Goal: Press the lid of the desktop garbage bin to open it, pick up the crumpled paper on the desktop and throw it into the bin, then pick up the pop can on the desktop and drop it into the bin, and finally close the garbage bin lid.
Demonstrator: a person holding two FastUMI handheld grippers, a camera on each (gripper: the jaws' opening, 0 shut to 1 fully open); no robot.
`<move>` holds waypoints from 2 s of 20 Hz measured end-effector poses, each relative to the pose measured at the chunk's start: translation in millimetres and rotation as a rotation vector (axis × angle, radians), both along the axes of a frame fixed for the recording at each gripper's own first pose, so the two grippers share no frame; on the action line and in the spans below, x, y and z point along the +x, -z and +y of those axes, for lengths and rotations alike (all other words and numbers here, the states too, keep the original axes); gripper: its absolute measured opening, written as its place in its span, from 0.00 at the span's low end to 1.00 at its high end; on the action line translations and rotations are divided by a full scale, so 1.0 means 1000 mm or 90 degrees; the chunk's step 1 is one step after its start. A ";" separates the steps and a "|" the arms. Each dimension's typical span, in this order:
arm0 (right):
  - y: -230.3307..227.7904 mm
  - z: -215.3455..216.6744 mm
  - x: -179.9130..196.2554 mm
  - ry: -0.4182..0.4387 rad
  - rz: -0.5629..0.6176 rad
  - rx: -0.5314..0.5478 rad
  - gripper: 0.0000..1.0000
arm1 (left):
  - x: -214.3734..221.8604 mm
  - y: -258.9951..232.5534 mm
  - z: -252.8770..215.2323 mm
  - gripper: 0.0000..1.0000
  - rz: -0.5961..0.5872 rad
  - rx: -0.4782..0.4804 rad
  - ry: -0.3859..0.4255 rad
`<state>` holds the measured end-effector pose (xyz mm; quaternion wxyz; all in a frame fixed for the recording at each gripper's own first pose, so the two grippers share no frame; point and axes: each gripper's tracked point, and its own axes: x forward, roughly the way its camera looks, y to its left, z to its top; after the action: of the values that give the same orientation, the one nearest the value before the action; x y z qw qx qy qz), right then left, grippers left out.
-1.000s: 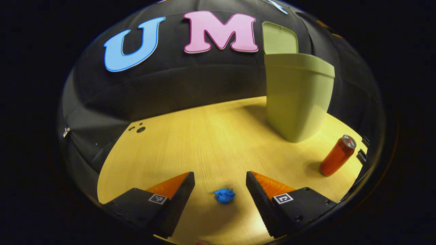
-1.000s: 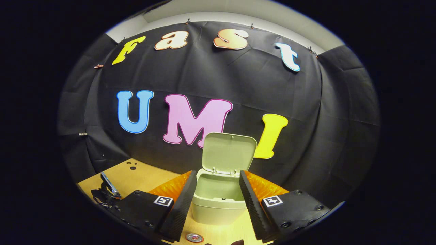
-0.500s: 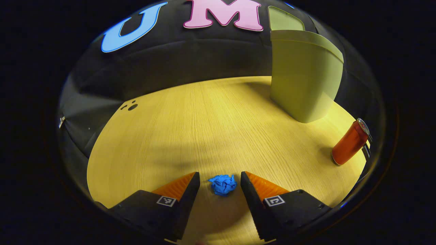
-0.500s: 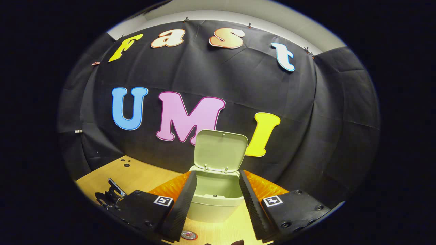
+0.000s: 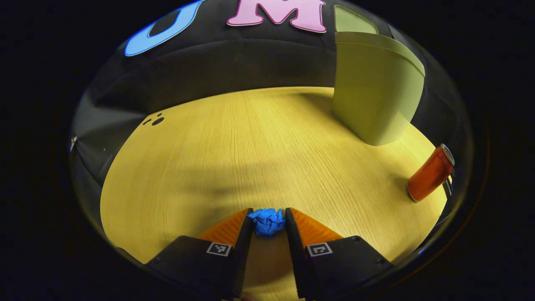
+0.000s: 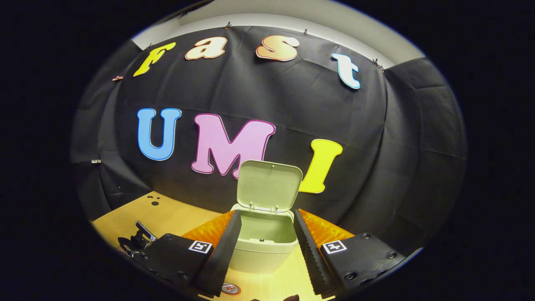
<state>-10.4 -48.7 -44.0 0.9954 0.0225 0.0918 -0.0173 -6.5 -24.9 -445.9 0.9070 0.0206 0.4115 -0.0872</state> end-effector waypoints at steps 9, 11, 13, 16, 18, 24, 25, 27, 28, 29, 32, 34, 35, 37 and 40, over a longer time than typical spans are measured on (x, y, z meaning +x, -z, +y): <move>-0.002 0.001 -0.002 -0.001 -0.010 0.017 0.80 | 0.005 -0.037 0.002 0.38 -0.045 0.008 0.012; -0.001 0.000 -0.003 0.000 -0.010 0.020 0.80 | 0.008 -0.063 0.001 0.37 -0.075 -0.007 0.006; -0.002 -0.002 -0.004 0.005 -0.013 0.023 0.80 | 0.017 -0.095 -0.005 0.39 -0.106 -0.032 -0.001; -0.003 -0.002 -0.004 0.004 -0.017 0.035 0.80 | 0.032 -0.147 -0.012 0.39 -0.161 -0.066 -0.007; -0.003 -0.001 -0.005 0.002 -0.018 0.041 0.80 | 0.039 -0.179 -0.013 0.39 -0.199 -0.078 -0.007; 0.002 -0.001 -0.010 0.003 -0.016 0.052 0.80 | 0.073 -0.280 -0.034 0.39 -0.318 -0.116 0.017; 0.003 -0.003 -0.011 0.005 -0.016 0.050 0.80 | 0.079 -0.294 -0.040 0.41 -0.334 -0.124 0.022; 0.002 -0.006 -0.014 0.009 -0.018 0.052 0.80 | 0.088 -0.321 -0.052 0.39 -0.361 -0.146 0.033; 0.003 -0.008 -0.016 0.010 -0.018 0.052 0.80 | 0.094 -0.333 -0.059 0.39 -0.374 -0.157 0.038; 0.003 -0.010 -0.018 0.013 -0.018 0.049 0.80 | 0.099 -0.342 -0.065 0.39 -0.383 -0.163 0.044; 0.005 -0.014 -0.026 0.020 -0.015 0.047 0.80 | 0.113 -0.368 -0.086 0.39 -0.413 -0.172 0.070; 0.008 -0.017 -0.030 0.024 -0.008 0.048 0.80 | 0.120 -0.381 -0.101 0.39 -0.426 -0.174 0.091; 0.009 -0.017 -0.032 0.026 -0.006 0.050 0.80 | 0.123 -0.385 -0.111 0.39 -0.430 -0.176 0.102; 0.010 -0.018 -0.038 0.031 -0.004 0.054 0.80 | 0.129 -0.394 -0.131 0.39 -0.438 -0.187 0.124; 0.014 -0.023 -0.046 0.043 0.003 0.053 0.80 | 0.138 -0.398 -0.160 0.39 -0.435 -0.206 0.155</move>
<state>-56.2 -71.8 -57.9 0.9922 0.0669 0.0937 -0.0470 131.4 -184.6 -47.6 0.9662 -0.0459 0.0618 -0.2458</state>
